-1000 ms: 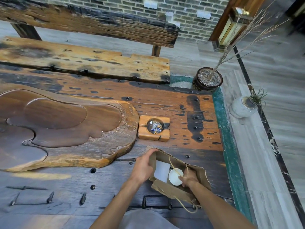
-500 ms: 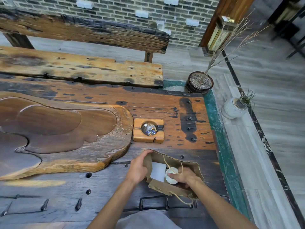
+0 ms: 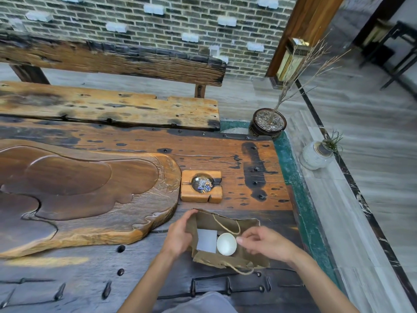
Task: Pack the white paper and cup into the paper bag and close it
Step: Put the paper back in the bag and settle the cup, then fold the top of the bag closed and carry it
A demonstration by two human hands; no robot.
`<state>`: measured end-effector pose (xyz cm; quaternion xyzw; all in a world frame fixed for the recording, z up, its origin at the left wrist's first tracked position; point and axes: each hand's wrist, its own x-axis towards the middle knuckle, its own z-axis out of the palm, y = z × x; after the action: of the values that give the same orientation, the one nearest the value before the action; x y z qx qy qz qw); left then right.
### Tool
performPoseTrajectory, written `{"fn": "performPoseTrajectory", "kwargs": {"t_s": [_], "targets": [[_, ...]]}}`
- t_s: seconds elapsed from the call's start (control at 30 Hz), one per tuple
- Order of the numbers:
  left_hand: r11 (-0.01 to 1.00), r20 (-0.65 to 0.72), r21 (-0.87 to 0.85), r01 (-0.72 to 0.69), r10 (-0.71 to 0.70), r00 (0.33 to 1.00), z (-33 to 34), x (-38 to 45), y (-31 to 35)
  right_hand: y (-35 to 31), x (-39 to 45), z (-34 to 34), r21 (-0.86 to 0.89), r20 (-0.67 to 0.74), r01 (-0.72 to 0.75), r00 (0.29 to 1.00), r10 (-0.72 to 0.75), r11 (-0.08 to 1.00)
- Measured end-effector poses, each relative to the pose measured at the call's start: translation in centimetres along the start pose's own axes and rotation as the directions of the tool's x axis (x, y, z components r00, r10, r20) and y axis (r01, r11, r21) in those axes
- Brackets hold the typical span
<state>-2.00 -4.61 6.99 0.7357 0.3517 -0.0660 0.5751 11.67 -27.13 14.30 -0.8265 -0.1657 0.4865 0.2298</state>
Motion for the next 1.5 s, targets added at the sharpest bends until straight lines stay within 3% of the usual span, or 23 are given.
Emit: {"fn": "performPoseTrajectory", "kwargs": {"t_s": [0.17,0.47,0.53,0.67,0.8,0.93,1.13,1.33,1.5], "targets": [[0.997,-0.015,0.055,-0.052,0.053,0.999,-1.4,-0.6,0.2,0.2,-1.1,-1.0,0.330,-0.103,0.076,0.994,-0.044,0.941],[0.976,0.114,-0.003,-0.216,0.214,0.970,-2.1,-0.4,0.5,2.8,1.6,-1.4,0.515,-0.450,0.198,0.890,0.066,0.834],[0.986,0.076,-0.032,-0.164,0.166,0.983,-1.7,-0.5,0.8,3.3,2.7,-1.4,0.574,-0.423,0.124,0.891,0.164,0.809],[0.983,-0.014,-0.166,0.074,-0.077,0.997,-1.0,0.2,0.5,4.8,5.1,-1.2,0.671,-0.247,-0.059,0.922,0.297,0.739],[0.908,0.097,-0.286,0.306,-0.290,0.952,-0.4,1.2,0.4,7.2,7.9,-0.6,0.673,-0.115,-0.190,0.927,0.356,0.715],[0.813,0.222,-0.383,0.439,-0.381,0.898,0.2,1.9,0.6,6.8,8.7,0.0,0.684,-0.013,-0.232,0.944,0.331,0.691],[0.755,0.345,-0.438,0.488,-0.360,0.867,0.7,3.5,-1.2,5.5,8.5,0.4,0.678,0.113,-0.304,0.943,0.314,0.669],[0.744,0.301,-0.469,0.477,-0.373,0.878,1.5,3.9,-1.8,6.5,9.4,0.1,0.731,0.155,-0.290,0.952,0.264,0.618],[0.773,0.238,-0.510,0.377,-0.294,0.926,1.2,3.8,-2.7,7.6,10.0,0.3,0.812,0.086,-0.180,0.978,0.191,0.555]]}}
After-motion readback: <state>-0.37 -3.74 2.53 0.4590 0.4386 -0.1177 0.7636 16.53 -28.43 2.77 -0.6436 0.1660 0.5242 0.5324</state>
